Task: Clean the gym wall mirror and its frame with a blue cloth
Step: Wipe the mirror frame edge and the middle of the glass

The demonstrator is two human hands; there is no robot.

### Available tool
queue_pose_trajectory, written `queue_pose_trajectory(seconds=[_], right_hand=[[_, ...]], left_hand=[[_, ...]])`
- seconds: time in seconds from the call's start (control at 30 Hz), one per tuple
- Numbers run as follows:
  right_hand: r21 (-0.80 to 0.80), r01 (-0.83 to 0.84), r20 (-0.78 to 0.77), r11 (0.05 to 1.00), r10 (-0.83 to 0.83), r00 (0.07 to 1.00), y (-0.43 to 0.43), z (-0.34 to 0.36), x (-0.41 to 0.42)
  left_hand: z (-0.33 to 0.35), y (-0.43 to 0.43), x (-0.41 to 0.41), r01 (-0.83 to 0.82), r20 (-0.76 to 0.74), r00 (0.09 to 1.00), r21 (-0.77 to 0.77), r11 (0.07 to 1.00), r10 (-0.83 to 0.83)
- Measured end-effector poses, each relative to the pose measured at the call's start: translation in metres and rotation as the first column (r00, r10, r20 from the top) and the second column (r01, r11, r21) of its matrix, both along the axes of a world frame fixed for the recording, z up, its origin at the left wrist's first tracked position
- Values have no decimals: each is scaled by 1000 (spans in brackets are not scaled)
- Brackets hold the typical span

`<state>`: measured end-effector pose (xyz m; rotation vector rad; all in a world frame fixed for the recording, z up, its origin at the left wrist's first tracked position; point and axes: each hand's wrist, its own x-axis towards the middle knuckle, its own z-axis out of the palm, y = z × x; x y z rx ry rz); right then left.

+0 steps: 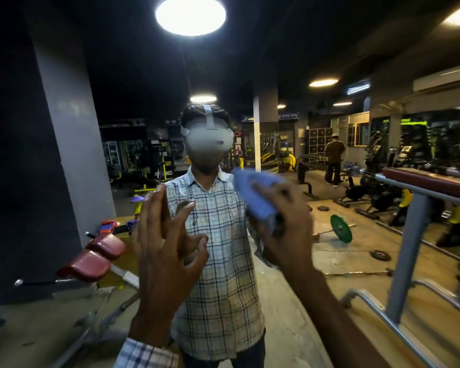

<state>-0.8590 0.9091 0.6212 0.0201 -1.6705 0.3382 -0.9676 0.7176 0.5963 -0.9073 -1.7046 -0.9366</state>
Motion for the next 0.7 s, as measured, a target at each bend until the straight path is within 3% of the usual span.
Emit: queue_pose_trajectory(seconds=[0.07,0.1,0.13,0.2,0.27,0.33,0.43,0.5,0.6,0.67,0.7], right_hand=[[241,-59,298,969,-16,955,8,-29,0],[269,-71,346,960,-28,938,17,-34,5],[236,-54,302,970,-20,953,26,-32,11],[-7,-27,26,1000,27,999,42,-22,25],[-201,-65,-185,977,27,982,46,-18,29],[-136,-9,-84,991,-3,996,40,-30,23],[178,0,191,984,-35,981,48,-34,26],[100,5,73,995,-13,997,63,-2,33],[-242,-49,-216,969,-5,976,73,65,44],[-230,-15,-159,973,-22,987,64,88,37],[-83,4,-36,997,-7,999,59,92,32]], left_hand=[[0,10,3,5,5,1000,6,1000,-5],[0,14,4,10,1,1000,9,1000,-10],[-1,18,5,12,-5,1000,4,1000,-12],[-1,24,8,4,-18,1000,-5,1000,-4],[0,30,11,-7,-16,1000,1,1000,7],[2,37,14,-2,-19,1000,-5,1000,2],[5,51,21,-3,-59,998,-34,999,1],[6,59,26,-7,-46,999,-27,1000,6],[9,64,33,14,-8,1000,1,1000,-14],[10,70,38,18,-19,1000,-6,1000,-18],[11,75,41,15,-36,999,-22,1000,-16]])
